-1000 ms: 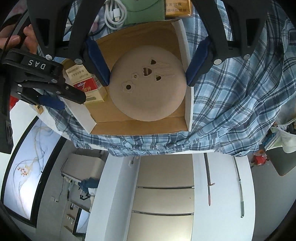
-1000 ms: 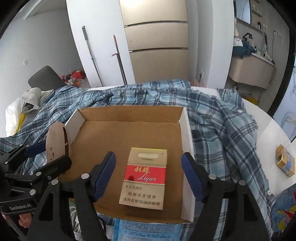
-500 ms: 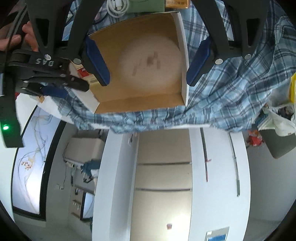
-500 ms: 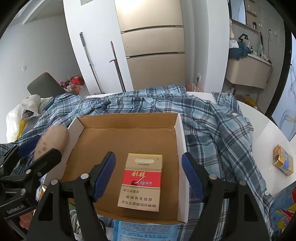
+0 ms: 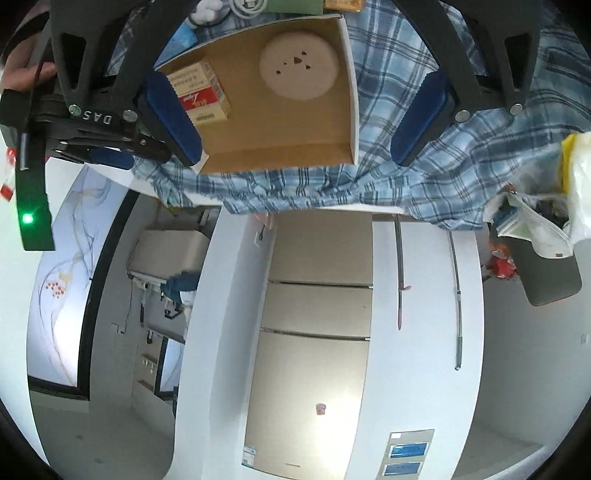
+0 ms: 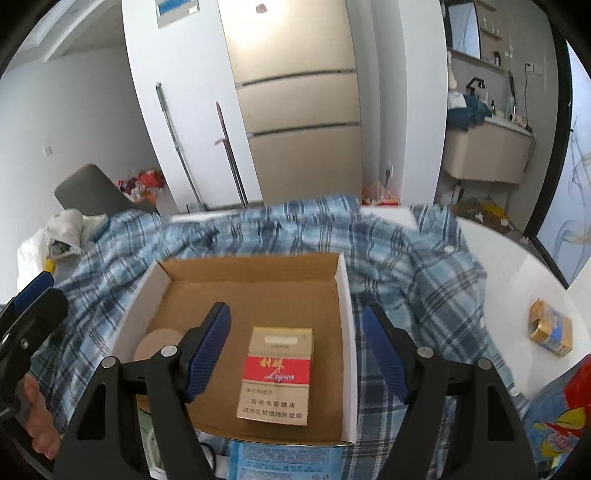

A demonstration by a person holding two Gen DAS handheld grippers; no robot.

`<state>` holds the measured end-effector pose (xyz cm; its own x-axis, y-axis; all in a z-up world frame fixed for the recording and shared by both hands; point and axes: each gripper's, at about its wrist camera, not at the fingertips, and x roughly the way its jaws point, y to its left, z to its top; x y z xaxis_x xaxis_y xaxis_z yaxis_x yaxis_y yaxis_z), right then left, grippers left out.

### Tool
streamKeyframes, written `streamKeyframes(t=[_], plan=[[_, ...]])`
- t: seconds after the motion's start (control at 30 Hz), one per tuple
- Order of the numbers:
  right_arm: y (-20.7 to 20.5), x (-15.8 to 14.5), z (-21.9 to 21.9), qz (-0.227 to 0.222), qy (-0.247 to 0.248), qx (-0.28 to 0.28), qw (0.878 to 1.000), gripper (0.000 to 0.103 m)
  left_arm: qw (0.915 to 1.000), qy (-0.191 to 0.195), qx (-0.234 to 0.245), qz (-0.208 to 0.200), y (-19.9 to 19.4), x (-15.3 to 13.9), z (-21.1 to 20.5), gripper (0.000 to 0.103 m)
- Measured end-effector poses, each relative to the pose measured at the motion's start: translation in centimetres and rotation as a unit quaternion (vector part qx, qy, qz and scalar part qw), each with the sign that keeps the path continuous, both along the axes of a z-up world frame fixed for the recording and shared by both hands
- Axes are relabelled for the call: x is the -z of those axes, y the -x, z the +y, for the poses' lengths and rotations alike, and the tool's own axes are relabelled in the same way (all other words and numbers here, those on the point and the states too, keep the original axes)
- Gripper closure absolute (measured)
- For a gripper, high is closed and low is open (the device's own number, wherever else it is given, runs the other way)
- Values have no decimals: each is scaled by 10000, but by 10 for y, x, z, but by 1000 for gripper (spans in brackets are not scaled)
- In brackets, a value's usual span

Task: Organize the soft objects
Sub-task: 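Release the pack and pad into the box and lift both grippers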

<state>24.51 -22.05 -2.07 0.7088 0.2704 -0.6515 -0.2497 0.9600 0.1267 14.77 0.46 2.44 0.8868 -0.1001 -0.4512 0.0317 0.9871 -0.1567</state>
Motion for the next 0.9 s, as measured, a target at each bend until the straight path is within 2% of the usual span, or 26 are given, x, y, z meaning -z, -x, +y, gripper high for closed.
streamKeyframes(t=[0.13,0.23,0.4,0.67,0.9], plan=[[12,-26,-2,-248,-56,-61,9997,30,10000,59,-73,-8,9,-21,3,0],[27,-41,-5,-395,-65,-97,9992,29,9989,-200,-201,-361,37,-41,-3,0],[61,-56,-16,-642,-74,-49,9979,24,9967,-551,-210,-567,76,-54,-14,0],[120,-43,-23,-707,69,-2,9975,24,9963,-545,-240,-621,131,-38,-8,0],[154,-11,-43,-449,9,182,9988,21,9993,-259,-70,-277,155,-2,-3,0]])
